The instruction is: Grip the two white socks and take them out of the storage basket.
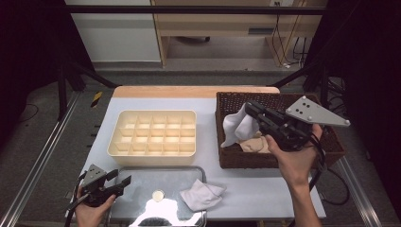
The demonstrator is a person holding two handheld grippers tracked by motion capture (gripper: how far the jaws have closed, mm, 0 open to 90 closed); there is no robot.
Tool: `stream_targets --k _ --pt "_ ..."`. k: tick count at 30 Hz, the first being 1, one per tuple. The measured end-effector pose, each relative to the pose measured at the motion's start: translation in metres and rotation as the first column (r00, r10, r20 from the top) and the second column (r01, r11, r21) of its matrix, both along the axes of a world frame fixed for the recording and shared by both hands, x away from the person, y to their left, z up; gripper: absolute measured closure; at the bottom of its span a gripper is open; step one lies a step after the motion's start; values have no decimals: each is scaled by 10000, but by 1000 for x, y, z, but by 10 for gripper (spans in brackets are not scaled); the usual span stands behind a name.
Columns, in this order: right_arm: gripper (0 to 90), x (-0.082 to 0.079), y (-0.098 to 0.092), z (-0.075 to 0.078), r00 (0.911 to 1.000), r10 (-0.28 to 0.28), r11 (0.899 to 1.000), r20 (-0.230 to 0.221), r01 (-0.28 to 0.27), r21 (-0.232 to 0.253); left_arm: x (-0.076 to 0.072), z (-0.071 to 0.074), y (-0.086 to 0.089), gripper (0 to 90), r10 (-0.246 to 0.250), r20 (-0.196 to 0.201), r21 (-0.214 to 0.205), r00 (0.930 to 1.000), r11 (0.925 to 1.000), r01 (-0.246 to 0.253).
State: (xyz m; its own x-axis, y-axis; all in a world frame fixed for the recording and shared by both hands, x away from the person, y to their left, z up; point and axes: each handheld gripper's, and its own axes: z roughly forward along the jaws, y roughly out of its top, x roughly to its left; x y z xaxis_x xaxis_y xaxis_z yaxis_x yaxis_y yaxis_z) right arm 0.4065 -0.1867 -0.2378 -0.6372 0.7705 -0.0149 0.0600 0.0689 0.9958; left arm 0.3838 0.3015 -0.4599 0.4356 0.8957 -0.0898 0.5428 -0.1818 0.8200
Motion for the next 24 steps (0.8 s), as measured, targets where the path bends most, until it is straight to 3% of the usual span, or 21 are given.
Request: stream_targets --k 4,13,21,24 --pt "848 -9 10 -4 9993 364 9993 51 -364 -72 -1 3 1 400 252 83 153 9996 9996 -254" --pt "848 -24 23 -19 9952 981 9949 -61 -982 -213 -2 4 1 442 215 9 718 9998 9972 -215" --pt "847 -39 22 -36 9923 1203 9927 -282 -1206 -92 -1 2 -1 432 61 -259 719 9996 9974 -42" --pt "847 -43 19 -47 9916 1186 9929 -518 -1189 -33 -2 2 1 419 105 -242 455 9997 9989 -94"
